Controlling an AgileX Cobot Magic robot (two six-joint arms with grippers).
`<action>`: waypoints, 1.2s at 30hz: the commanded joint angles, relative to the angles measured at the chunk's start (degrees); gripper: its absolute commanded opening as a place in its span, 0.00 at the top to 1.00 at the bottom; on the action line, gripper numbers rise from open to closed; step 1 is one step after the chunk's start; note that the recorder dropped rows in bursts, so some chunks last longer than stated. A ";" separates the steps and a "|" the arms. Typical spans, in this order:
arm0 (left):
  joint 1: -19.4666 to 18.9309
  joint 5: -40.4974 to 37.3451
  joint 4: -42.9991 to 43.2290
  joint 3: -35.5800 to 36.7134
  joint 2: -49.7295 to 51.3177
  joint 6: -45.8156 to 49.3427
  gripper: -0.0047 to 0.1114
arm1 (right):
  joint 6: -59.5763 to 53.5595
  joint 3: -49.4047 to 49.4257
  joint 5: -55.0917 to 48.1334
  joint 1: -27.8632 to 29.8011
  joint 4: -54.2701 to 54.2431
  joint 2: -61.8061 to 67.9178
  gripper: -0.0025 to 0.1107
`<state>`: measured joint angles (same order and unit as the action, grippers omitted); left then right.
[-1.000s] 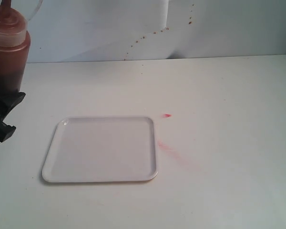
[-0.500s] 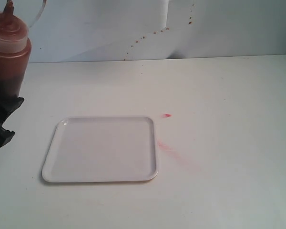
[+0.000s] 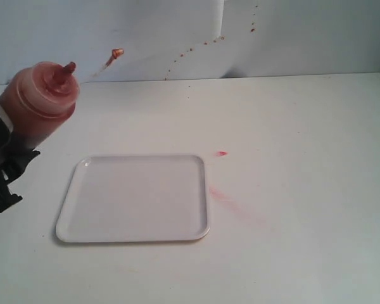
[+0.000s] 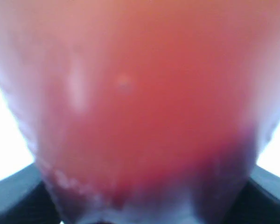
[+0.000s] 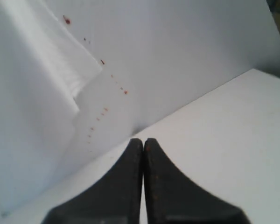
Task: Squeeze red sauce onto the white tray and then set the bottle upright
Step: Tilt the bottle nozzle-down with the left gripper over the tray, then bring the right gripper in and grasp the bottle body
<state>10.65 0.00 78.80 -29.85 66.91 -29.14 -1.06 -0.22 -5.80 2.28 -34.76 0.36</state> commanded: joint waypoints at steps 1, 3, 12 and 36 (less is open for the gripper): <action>-0.05 1.16 4.18 -3.99 2.17 -0.33 0.96 | -0.21 0.22 1.52 0.39 -9.79 -0.36 0.98; -0.05 0.51 6.41 -5.75 3.58 -0.33 0.96 | -0.21 0.22 1.52 0.39 -9.80 -0.36 0.98; -0.05 -5.67 20.42 -13.52 12.34 -0.33 0.96 | -5.43 0.22 0.26 0.39 -13.36 -0.36 0.98; 4.15 -19.31 21.15 -15.77 18.36 22.87 0.96 | -52.70 -48.41 -47.30 -0.94 -36.25 54.70 0.98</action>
<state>13.28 -16.37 99.97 -44.85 85.91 -7.74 -50.36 -45.60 -48.70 2.28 -69.97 46.50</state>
